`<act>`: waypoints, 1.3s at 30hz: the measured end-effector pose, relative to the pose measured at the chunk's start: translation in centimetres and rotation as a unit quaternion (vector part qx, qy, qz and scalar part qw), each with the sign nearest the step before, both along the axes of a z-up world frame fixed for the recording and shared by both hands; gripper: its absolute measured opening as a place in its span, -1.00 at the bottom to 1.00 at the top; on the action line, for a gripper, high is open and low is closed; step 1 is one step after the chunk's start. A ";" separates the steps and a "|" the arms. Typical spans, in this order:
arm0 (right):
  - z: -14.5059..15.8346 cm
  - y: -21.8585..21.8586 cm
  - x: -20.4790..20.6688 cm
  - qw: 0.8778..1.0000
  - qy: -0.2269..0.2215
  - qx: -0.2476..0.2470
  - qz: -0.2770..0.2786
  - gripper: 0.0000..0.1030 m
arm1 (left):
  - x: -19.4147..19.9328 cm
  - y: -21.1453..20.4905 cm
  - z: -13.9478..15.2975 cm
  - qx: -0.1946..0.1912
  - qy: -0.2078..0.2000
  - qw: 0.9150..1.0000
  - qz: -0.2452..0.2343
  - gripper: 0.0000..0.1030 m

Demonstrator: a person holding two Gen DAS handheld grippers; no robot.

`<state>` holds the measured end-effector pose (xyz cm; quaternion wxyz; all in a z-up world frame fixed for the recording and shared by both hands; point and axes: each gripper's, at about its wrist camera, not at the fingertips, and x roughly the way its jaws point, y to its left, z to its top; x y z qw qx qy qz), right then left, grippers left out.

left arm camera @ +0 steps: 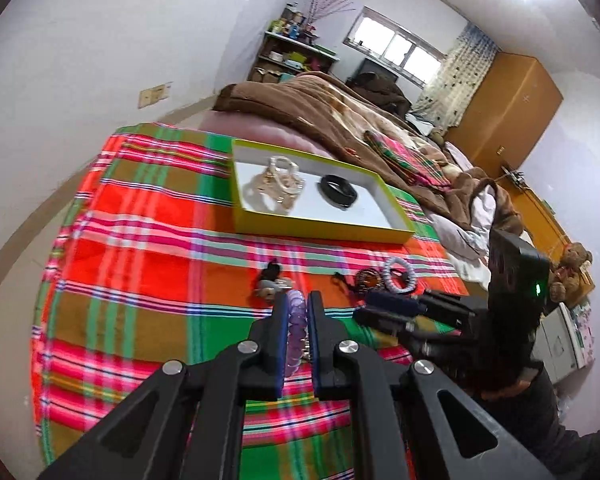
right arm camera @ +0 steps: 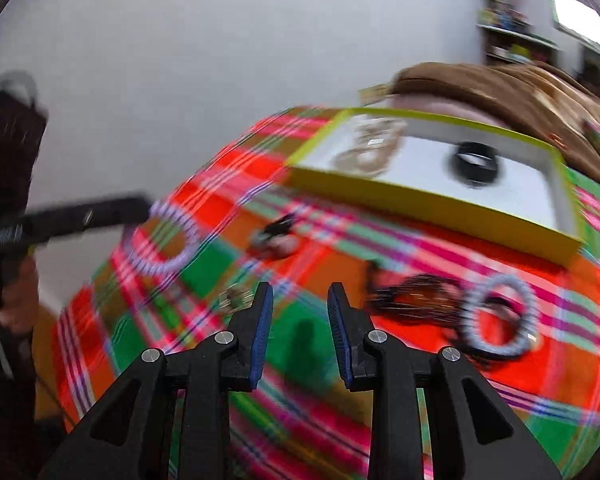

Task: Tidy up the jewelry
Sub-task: 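Grasp the gold rhinestone hair clip with the right tool while the left tool holds the purple coil, then carry the purple coil and gold hair clip with both tools over the box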

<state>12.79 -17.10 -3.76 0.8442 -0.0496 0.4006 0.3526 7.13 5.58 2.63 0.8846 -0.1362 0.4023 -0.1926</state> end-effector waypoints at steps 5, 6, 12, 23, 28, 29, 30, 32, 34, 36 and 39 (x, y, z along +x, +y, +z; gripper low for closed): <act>-0.8 2.9 -0.7 0.997 -0.024 -0.056 0.039 -0.43 | -0.3 1.4 -0.4 -0.002 0.005 1.000 0.017 -0.81; -0.9 3.2 -0.7 0.997 -0.022 -0.063 0.043 -0.43 | -0.4 1.5 -0.4 -0.002 0.004 1.000 0.018 -0.81; -1.8 4.4 -0.8 0.993 -0.016 -0.078 0.085 -0.43 | -0.6 2.1 -0.9 -0.005 0.010 1.000 0.022 -0.81; -2.4 6.9 -0.1 0.986 -0.019 -0.124 0.107 -0.17 | -0.8 2.6 -1.3 -0.012 0.015 0.999 0.025 -0.81; -2.5 6.8 -0.1 0.986 -0.019 -0.131 0.103 -0.17 | -0.8 2.7 -1.4 -0.013 0.017 0.999 0.025 -0.81; -2.4 6.7 -0.3 0.986 -0.022 -0.133 0.097 -0.17 | -0.8 2.7 -1.3 -0.014 0.017 0.999 0.024 -0.81; -2.4 6.6 -0.5 0.986 -0.024 -0.134 0.095 -0.17 | -0.8 2.7 -1.4 -0.014 0.017 0.999 0.025 -0.81; -2.4 6.4 -0.6 0.986 -0.027 -0.135 0.090 -0.26 | -0.9 2.7 -1.4 -0.014 0.017 0.999 0.025 -0.81; -2.3 6.3 -0.8 0.987 -0.029 -0.137 0.084 -0.31 | -0.9 2.7 -1.4 -0.014 0.018 0.999 0.026 -0.81; -2.3 6.3 -1.0 0.986 -0.032 -0.140 0.082 -0.31 | -0.8 2.7 -1.4 -0.014 0.018 0.999 0.025 -0.81; -2.2 6.3 -1.0 0.986 -0.037 -0.146 0.073 -0.32 | -0.9 2.6 -1.4 -0.014 0.018 0.999 0.025 -0.81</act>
